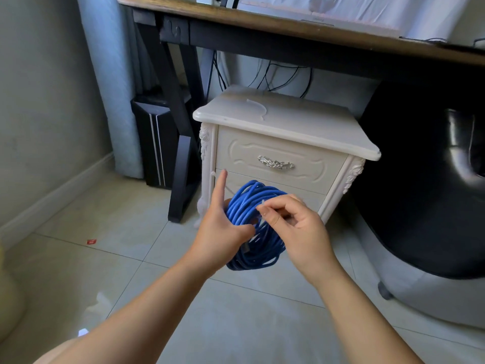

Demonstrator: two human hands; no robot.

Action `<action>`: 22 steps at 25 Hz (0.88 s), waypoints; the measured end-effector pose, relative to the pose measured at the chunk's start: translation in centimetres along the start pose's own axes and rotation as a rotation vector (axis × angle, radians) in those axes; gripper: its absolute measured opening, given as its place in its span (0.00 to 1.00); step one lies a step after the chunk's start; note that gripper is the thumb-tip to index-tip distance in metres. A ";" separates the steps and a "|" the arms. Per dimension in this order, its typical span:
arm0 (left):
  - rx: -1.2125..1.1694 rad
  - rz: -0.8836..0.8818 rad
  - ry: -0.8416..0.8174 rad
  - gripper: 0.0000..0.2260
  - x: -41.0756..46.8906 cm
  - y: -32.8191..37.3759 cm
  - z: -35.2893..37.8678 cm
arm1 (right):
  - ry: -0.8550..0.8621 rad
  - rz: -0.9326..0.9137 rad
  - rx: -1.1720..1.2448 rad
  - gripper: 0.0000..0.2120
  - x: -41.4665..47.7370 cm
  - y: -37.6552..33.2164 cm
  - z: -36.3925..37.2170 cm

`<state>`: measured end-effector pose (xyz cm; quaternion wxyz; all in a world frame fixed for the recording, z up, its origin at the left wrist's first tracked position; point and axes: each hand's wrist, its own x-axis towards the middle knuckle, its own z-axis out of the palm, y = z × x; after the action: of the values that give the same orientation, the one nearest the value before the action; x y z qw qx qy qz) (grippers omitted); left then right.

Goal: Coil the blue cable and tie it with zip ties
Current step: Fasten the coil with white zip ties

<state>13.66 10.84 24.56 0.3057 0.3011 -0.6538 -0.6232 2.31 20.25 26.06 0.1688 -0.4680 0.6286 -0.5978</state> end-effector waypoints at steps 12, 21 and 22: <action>0.233 0.141 -0.170 0.38 1.6 -1.3 0.3 | 0.007 0.208 0.030 0.06 1.8 1.1 -1.8; 0.255 0.123 -0.210 0.41 1.8 -1.4 0.1 | -0.020 0.285 0.074 0.07 2.2 1.0 -1.6; 0.263 0.125 -0.209 0.41 1.8 -1.4 0.1 | -0.024 0.287 0.083 0.07 2.2 1.0 -1.5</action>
<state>12.47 9.42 23.22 0.2323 0.2308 -0.7754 -0.5400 -0.38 19.27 26.23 0.2793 -0.3732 0.6617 -0.5872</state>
